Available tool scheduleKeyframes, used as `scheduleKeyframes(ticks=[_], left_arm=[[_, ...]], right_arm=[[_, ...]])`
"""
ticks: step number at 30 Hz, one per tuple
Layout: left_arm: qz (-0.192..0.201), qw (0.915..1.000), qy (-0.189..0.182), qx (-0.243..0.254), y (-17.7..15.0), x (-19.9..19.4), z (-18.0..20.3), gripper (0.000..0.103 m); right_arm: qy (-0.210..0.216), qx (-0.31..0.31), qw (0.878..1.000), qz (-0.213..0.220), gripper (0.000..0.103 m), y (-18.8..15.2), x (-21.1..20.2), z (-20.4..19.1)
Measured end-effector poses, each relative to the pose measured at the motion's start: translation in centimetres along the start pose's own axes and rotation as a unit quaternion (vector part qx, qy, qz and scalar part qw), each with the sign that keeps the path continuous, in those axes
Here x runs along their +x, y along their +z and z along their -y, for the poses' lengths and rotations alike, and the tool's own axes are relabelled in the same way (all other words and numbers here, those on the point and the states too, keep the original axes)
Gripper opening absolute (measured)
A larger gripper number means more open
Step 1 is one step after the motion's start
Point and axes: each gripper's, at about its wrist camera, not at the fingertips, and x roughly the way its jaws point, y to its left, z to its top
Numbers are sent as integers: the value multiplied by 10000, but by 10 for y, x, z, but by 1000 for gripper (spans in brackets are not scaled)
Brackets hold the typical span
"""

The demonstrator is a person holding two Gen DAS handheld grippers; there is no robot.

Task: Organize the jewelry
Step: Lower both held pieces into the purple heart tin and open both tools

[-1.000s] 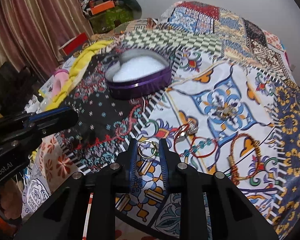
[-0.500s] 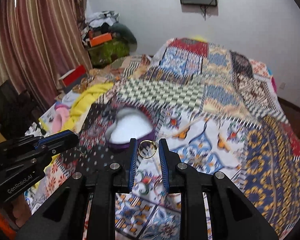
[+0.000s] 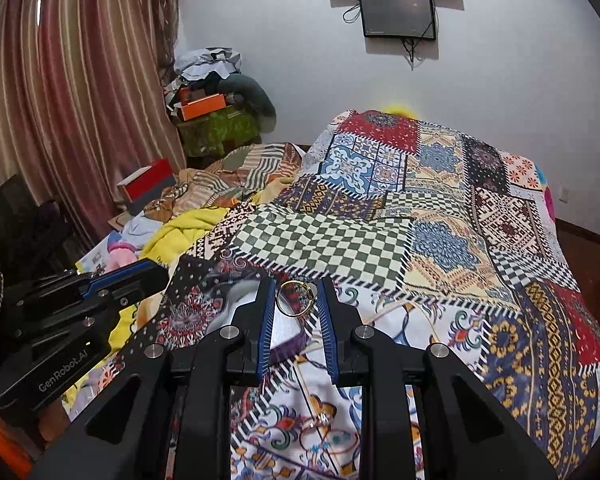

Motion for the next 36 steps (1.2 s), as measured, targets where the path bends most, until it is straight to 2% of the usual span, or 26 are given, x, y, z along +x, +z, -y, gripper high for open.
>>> scheduleKeyframes(ticks=[6, 20, 27, 36], left_arm=[[-19, 10000, -86, 36, 9, 16, -4, 6], [-842, 9961, -238, 48, -13, 77, -15, 6], [-1065, 9939, -265, 73, -22, 85, -20, 6], [-1035, 9943, -238, -47, -16, 80, -28, 6]], right_arm=[[39, -88, 9999, -94, 19, 2, 23, -3], [299, -184, 9961, -804, 20, -20, 74, -4], [421, -271, 9941, -967, 20, -22, 84, -6], [453, -381, 9923, -1085, 20, -22, 90, -13]])
